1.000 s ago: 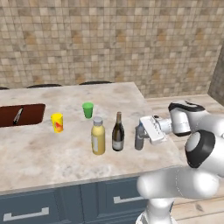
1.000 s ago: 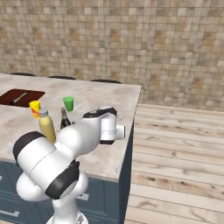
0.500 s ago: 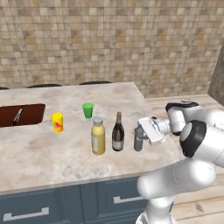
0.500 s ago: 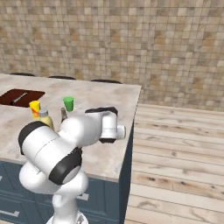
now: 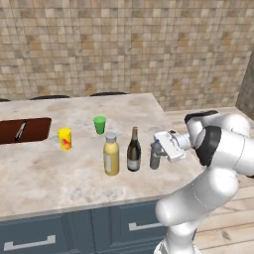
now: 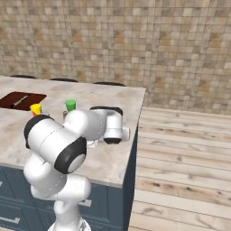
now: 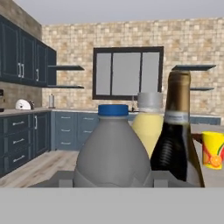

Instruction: Place the drinks on the dining counter in a tight cluster.

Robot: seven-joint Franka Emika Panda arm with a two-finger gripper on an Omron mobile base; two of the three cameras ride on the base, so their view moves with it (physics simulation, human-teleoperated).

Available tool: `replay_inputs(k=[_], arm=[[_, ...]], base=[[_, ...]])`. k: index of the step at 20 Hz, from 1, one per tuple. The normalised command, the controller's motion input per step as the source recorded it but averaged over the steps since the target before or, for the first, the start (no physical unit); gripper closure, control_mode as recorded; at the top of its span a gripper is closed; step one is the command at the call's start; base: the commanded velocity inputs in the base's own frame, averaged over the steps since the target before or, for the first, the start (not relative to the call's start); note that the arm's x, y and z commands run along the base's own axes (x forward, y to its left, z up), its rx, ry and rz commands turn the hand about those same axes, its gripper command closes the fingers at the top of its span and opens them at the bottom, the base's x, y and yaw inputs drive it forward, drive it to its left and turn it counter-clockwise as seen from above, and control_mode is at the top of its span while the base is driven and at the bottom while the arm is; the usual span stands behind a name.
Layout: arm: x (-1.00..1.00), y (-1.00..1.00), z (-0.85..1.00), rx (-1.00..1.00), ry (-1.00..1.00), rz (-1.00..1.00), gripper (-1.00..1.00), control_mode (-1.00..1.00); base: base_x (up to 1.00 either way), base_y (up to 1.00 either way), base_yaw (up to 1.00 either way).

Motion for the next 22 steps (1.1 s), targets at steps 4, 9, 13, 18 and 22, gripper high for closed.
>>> replay_inputs(k=[4, 9, 13, 18, 22], arm=[[0.08, 0.00, -0.07, 0.00, -0.03, 0.03, 1.00, -1.00], [0.00, 0.00, -0.18, 0.00, -0.01, 0.01, 1.00, -1.00], [0.06, 0.00, -0.10, 0.00, 0.00, 0.00, 1.00, -1.00], [0.11, 0.00, -0.03, 0.00, -0.02, 0.00, 1.00, -1.00], [0.12, 0.00, -0.03, 0.00, -0.04, 0.00, 1.00, -1.00]], base=[[0.00, 0.00, 0.00], [0.00, 0.00, 0.00], [0.00, 0.00, 0.00], [0.00, 0.00, 0.00], [0.00, 0.00, 0.00]])
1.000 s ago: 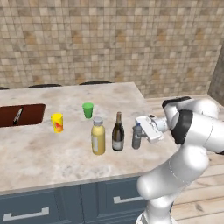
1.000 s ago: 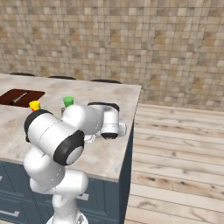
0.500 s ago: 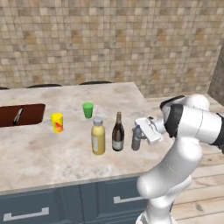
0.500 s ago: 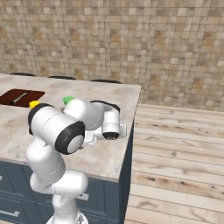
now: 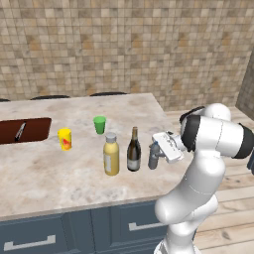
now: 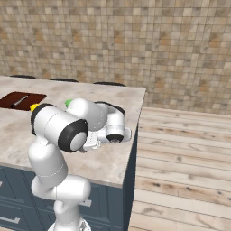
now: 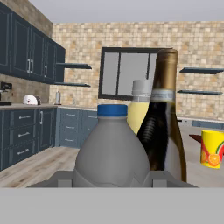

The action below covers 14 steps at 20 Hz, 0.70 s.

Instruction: Place the drinks on the dining counter in a tight cluster.

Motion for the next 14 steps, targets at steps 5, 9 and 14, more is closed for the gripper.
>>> replay_inputs(k=[5, 9, 14], arm=[[0.08, 0.00, -0.12, 0.00, -0.04, 0.00, 1.00, -1.00], [0.05, 0.00, -0.21, 0.00, -0.03, 0.00, 1.00, -1.00], [0.08, 0.00, -0.14, 0.00, -0.01, 0.00, 1.00, -1.00]], base=[[0.00, 0.00, 0.00], [0.00, 0.00, 0.00], [0.00, 0.00, 0.00]])
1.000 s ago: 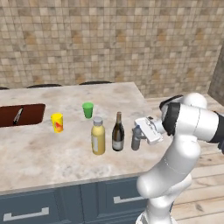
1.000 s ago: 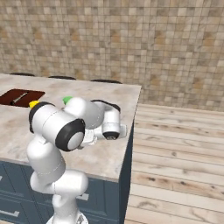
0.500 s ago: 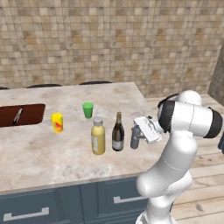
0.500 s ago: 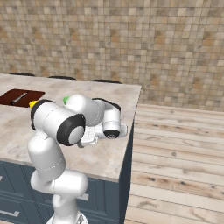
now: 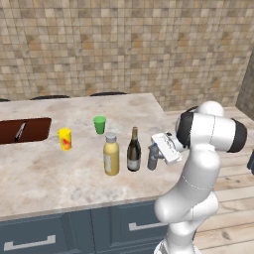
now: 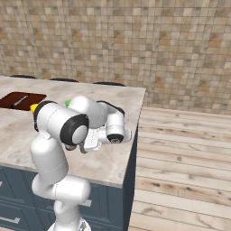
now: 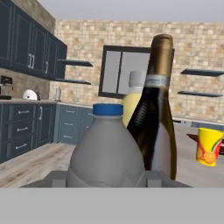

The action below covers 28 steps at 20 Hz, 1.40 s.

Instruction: Place the drinks on the dining counter in a tight cluster.

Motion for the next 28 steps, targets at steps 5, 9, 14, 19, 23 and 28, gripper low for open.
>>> replay_inputs(k=[5, 9, 14, 19, 23, 28], arm=[[0.09, 0.00, -0.16, 0.00, -0.02, 0.00, 1.00, -1.00], [0.00, 0.00, -0.23, 0.00, -0.04, 0.00, 1.00, -1.00], [0.00, 0.00, -0.15, 0.00, -0.01, 0.00, -1.00, -1.00], [0.01, -0.02, -0.03, 0.00, 0.00, 0.00, -1.00, -1.00], [0.00, -0.08, 0.00, 0.00, 0.00, 0.00, -1.00, -1.00], [0.00, -0.15, 0.01, 0.00, 0.00, 0.01, -1.00, -1.00]], base=[[0.00, 0.00, 0.00], [0.00, 0.00, 0.00], [0.00, 0.00, 0.00], [0.00, 0.00, 0.00], [0.00, 0.00, 0.00], [0.00, 0.00, 0.00]])
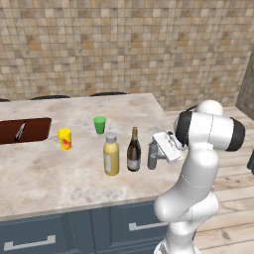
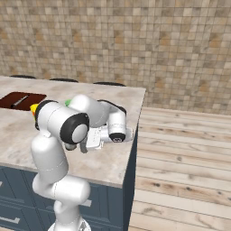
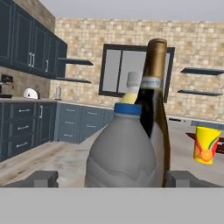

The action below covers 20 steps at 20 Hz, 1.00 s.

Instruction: Place the drinks on the dining counter in a tight cluster.

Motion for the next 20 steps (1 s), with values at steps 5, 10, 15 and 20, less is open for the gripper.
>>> replay_inputs(k=[5, 10, 15, 20], arm=[[0.00, -0.31, 0.02, 0.01, 0.00, 0.00, -1.00, -1.00], [-0.20, -0.29, 0.11, 0.00, 0.00, -0.09, -1.00, -1.00], [-0.33, -0.19, 0.22, 0.00, 0.00, -0.10, -1.00, -1.00], [-0.34, -0.11, 0.38, 0.00, -0.01, -0.05, -1.00, -1.00]], base=[[0.00, 0.00, 0.00], [0.00, 0.00, 0.00], [0.00, 0.00, 0.00], [0.00, 0.00, 0.00]])
